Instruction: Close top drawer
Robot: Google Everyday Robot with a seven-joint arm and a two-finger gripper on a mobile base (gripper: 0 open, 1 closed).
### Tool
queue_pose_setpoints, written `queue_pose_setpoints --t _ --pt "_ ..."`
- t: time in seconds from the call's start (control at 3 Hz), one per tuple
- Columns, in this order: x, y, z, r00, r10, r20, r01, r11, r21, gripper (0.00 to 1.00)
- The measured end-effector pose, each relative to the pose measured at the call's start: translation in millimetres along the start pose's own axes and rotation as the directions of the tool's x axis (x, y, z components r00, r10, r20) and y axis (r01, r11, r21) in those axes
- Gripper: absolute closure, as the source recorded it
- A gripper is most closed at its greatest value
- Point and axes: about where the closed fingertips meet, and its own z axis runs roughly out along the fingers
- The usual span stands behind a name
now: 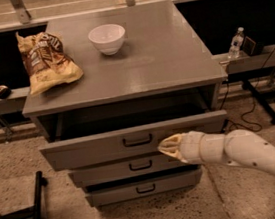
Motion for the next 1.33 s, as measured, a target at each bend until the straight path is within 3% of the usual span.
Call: queue_pose_setpoints --t 0.67,1.0,1.33 --pt "3 -37 33 0.998 0.037 0.050 -0.038 0.9992 0.011 1.00" --pt "3 -35 32 0.998 0.037 0.050 -0.038 0.9992 0.011 1.00" --pt "6 -51 38 0.996 0.046 0.075 -0.048 0.9986 0.022 1.00"
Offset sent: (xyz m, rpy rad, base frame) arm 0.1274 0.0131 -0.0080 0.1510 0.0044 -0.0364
